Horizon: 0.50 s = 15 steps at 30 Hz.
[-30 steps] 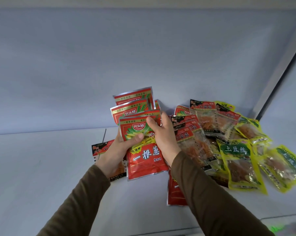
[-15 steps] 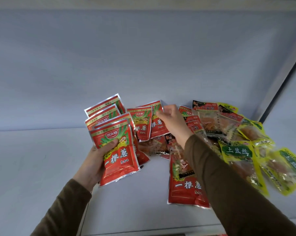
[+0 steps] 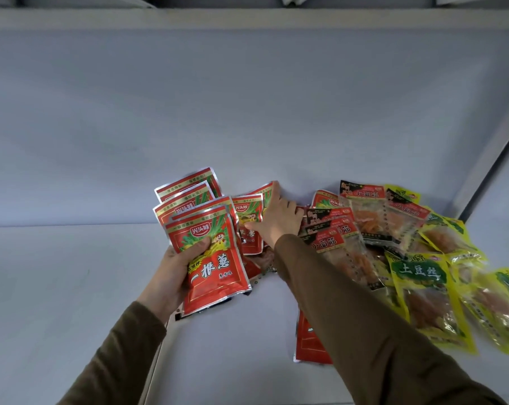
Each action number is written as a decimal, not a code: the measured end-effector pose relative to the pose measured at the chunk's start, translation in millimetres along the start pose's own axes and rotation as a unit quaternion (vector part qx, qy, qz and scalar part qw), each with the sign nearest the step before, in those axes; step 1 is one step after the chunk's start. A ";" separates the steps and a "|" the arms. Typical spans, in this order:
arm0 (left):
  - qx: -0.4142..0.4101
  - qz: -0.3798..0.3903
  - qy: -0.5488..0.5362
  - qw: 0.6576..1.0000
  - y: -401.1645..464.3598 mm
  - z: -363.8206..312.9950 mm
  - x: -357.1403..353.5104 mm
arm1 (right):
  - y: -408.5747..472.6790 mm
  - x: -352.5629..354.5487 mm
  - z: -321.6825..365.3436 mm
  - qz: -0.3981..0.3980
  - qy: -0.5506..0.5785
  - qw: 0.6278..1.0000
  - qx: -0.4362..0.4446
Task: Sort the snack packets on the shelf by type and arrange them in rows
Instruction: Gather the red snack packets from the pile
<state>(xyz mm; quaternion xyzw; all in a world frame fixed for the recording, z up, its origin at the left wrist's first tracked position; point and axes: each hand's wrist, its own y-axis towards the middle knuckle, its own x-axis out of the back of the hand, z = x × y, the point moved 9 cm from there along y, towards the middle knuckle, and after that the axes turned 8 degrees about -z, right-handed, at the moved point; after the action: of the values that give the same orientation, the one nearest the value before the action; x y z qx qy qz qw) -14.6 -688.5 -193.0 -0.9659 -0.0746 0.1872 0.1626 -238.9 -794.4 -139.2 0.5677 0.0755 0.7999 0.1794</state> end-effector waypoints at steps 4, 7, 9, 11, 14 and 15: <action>-0.012 -0.008 0.001 1.000 0.8 -1.2 3.4 | 0.4 5.8 5.2 -0.046 0.009 0.998 0.032; -0.013 -0.017 0.002 1.000 1.3 -0.1 3.3 | 0.0 9.1 10.6 -0.068 0.027 0.996 0.046; -0.014 -0.017 0.007 1.000 1.4 -0.1 3.6 | 0.0 14.1 14.0 -0.091 0.049 0.993 0.054; -0.018 -0.020 0.011 1.000 0.6 -2.3 6.3 | 0.8 20.7 15.1 -0.106 0.103 0.987 0.056; -0.029 -0.025 0.012 0.999 -0.8 -7.5 13.5 | 3.0 29.1 13.6 -0.062 0.272 0.960 0.028; -0.033 -0.026 0.012 0.999 -0.8 -8.9 16.6 | 3.3 33.6 13.0 -0.045 0.330 0.943 0.018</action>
<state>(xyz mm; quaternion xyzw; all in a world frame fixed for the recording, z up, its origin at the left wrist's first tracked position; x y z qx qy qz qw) 4.0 -686.9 -190.5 -0.9707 -0.1037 0.1685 0.1367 -237.2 -786.0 -104.1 0.2715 0.1701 0.9319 0.1702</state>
